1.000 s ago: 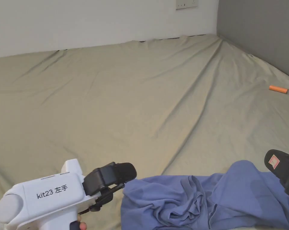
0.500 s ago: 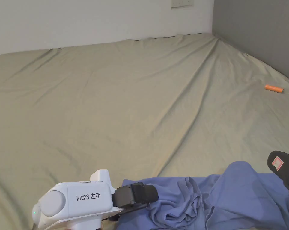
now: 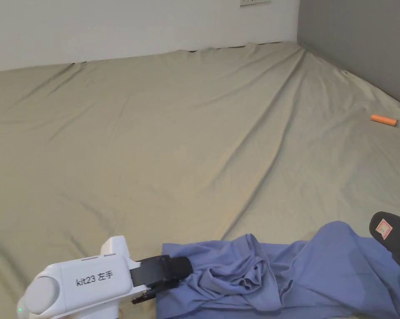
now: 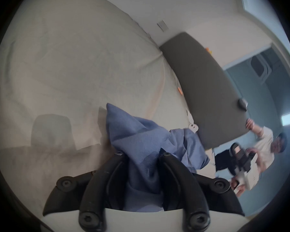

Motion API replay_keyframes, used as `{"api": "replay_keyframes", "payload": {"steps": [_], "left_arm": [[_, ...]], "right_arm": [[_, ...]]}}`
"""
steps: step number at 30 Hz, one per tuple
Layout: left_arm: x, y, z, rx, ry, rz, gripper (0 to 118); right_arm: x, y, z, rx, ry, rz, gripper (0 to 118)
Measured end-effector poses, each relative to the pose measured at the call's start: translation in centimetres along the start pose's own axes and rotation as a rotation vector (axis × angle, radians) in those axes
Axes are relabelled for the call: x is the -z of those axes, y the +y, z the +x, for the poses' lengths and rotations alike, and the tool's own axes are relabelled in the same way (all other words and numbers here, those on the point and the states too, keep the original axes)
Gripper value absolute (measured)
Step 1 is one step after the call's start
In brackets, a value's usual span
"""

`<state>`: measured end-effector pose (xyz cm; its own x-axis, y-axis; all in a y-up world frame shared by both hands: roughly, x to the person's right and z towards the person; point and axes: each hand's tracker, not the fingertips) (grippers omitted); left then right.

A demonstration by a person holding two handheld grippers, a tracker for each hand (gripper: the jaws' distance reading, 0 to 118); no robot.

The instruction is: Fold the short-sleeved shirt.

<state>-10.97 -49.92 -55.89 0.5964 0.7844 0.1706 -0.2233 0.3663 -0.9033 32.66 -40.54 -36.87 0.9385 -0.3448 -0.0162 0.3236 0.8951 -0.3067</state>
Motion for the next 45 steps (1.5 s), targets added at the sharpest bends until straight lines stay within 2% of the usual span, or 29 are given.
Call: {"api": "replay_keyframes", "payload": {"steps": [4, 7, 9, 12, 17, 18, 19, 20, 21, 22, 23, 25, 27, 32, 34, 35, 36, 38, 39, 41, 45], "left_arm": [[-5.0, 1.7, -1.1, 0.025, 0.055, 0.130, 23], [-9.5, 2.7, -1.5, 0.035, 0.095, 0.248, 12], [-11.1, 2.5, -0.8, 0.054, 0.099, 0.244, 5], [-11.1, 1.6, -0.1, 0.084, 0.120, 0.228, 5], [-7.6, 0.6, 0.0, 0.114, 0.138, 0.146, 5], [-6.8, 0.4, 0.0, 0.104, 0.141, 0.133, 13], [-6.2, 0.3, 0.0, 0.103, 0.143, 0.126, 30], [-5.7, 0.1, 0.1, 0.092, 0.147, 0.119, 58], [-5.4, 0.0, 0.3, 0.091, 0.148, 0.119, 96], [-5.1, -0.3, 0.4, 0.096, 0.140, 0.123, 113], [-5.0, -0.5, 0.5, 0.106, 0.104, 0.127, 118], [-5.1, 0.0, -0.4, 0.079, -0.017, 0.097, 118], [-4.1, 0.5, -0.6, 0.025, -0.064, 0.061, 118], [0.6, 1.7, -0.8, -0.032, 0.030, -0.023, 117], [2.5, 1.4, -0.7, -0.035, 0.012, -0.083, 113], [2.9, 1.2, -0.4, -0.021, 0.014, -0.081, 103], [3.2, 0.6, 0.2, 0.022, 0.023, -0.078, 79], [4.0, 0.2, 1.0, 0.151, 0.149, -0.160, 21], [4.0, 0.4, 0.9, 0.154, 0.157, -0.170, 21], [3.0, 1.0, 0.7, 0.098, 0.083, -0.148, 21], [1.7, 1.2, 1.2, 0.152, 0.080, -0.113, 21]], "right_arm": [[0.2, -0.2, 0.0, -0.004, -0.005, -0.003, 0], [0.6, -0.4, -0.1, 0.014, 0.002, -0.003, 0], [1.0, -0.7, 0.0, 0.020, 0.003, -0.006, 0], [1.4, -1.1, 0.5, 0.024, -0.012, -0.016, 0], [1.0, -1.0, 0.6, 0.011, 0.005, -0.013, 0], [0.9, -0.8, 0.6, 0.010, 0.007, -0.010, 0], [0.9, -0.7, 0.6, 0.009, 0.006, -0.008, 0], [0.9, -0.7, 0.7, 0.008, 0.007, -0.007, 0], [0.9, -0.7, 0.8, 0.005, 0.008, -0.007, 0], [0.9, -0.6, 0.8, 0.004, 0.009, -0.009, 0], [0.9, -0.7, 0.9, 0.003, 0.008, -0.010, 0], [1.0, -0.8, 1.2, 0.004, 0.012, -0.012, 0], [1.1, -0.9, 1.3, 0.012, 0.018, -0.016, 0], [1.3, -1.0, 1.2, 0.013, 0.034, -0.022, 0], [1.3, -0.8, 1.1, 0.006, 0.035, -0.023, 0], [1.3, -0.8, 1.1, 0.004, 0.035, -0.023, 0], [1.2, -0.7, 1.2, 0.004, 0.036, -0.024, 0], [1.1, -0.7, 1.3, 0.007, 0.038, -0.025, 0], [1.1, -0.7, 1.3, 0.009, 0.038, -0.026, 0], [1.0, -0.8, 1.4, 0.012, 0.042, -0.025, 0], [1.1, -0.8, 1.3, 0.007, 0.038, -0.035, 0]]}}
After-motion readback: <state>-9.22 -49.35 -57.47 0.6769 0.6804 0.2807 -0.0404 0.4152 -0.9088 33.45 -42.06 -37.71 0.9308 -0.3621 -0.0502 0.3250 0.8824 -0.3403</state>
